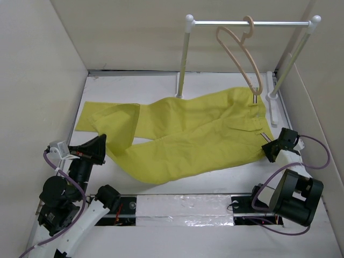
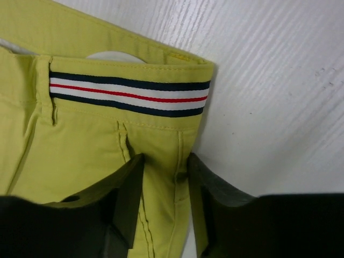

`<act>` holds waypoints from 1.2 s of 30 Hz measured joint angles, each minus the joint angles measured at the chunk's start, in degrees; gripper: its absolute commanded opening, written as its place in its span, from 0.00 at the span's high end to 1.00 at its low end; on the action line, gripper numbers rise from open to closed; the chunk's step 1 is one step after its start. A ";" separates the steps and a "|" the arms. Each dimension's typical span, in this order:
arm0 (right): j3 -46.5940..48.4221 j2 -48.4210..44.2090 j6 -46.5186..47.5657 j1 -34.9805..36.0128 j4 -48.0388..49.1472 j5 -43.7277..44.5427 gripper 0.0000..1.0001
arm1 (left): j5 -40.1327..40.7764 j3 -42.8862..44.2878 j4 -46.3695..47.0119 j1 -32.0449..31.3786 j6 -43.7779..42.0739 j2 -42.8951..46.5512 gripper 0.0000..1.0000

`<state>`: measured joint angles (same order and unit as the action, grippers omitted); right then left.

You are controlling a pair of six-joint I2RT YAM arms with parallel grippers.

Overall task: Place the trousers on the hanger
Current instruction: Flatten out the trousers at the center of the board.

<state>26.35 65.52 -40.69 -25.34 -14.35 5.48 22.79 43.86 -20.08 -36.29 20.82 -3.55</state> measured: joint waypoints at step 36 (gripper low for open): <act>15.87 -39.54 12.04 -3.02 -27.41 20.28 0.88 | 6.29 0.02 -2.10 -2.60 1.14 -0.44 1.00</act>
<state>42.22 25.98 -28.64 -28.36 -41.76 25.76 29.08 43.88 -22.17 -38.89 21.96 -3.99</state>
